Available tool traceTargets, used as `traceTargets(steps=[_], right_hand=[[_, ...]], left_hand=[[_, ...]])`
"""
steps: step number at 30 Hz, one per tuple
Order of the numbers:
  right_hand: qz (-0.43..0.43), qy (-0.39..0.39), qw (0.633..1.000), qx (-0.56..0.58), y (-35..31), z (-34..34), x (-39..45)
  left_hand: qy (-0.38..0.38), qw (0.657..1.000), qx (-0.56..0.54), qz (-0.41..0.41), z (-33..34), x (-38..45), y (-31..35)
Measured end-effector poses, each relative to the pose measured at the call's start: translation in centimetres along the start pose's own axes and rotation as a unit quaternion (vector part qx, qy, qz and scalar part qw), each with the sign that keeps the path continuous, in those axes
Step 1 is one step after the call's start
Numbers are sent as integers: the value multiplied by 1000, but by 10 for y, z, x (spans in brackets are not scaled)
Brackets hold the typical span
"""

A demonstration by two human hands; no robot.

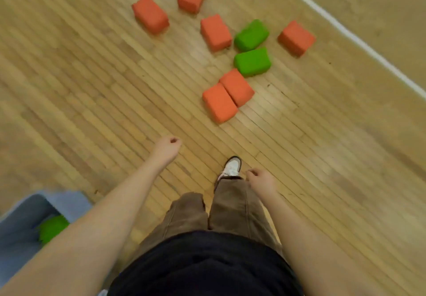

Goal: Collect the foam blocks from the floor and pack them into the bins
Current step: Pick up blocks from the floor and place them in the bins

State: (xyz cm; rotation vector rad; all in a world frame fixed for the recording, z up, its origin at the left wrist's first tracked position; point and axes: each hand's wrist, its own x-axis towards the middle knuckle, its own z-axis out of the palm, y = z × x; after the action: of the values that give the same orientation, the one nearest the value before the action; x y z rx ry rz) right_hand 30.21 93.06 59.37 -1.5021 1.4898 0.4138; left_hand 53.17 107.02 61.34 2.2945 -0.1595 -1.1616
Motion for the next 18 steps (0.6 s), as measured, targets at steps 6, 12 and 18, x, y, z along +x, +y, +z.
traceTargets(steps=[6,12,18], right_hand=[[-1,19,999,38,-43,-58,64],[-52,5,999,13,-138,-81,111],[-100,6,995,-12,-260,-44,162]], left_hand=[[-44,997,60,26,40,61,93],[-49,995,83,25,9,105,122],[-32,987,150,55,-66,201,131]])
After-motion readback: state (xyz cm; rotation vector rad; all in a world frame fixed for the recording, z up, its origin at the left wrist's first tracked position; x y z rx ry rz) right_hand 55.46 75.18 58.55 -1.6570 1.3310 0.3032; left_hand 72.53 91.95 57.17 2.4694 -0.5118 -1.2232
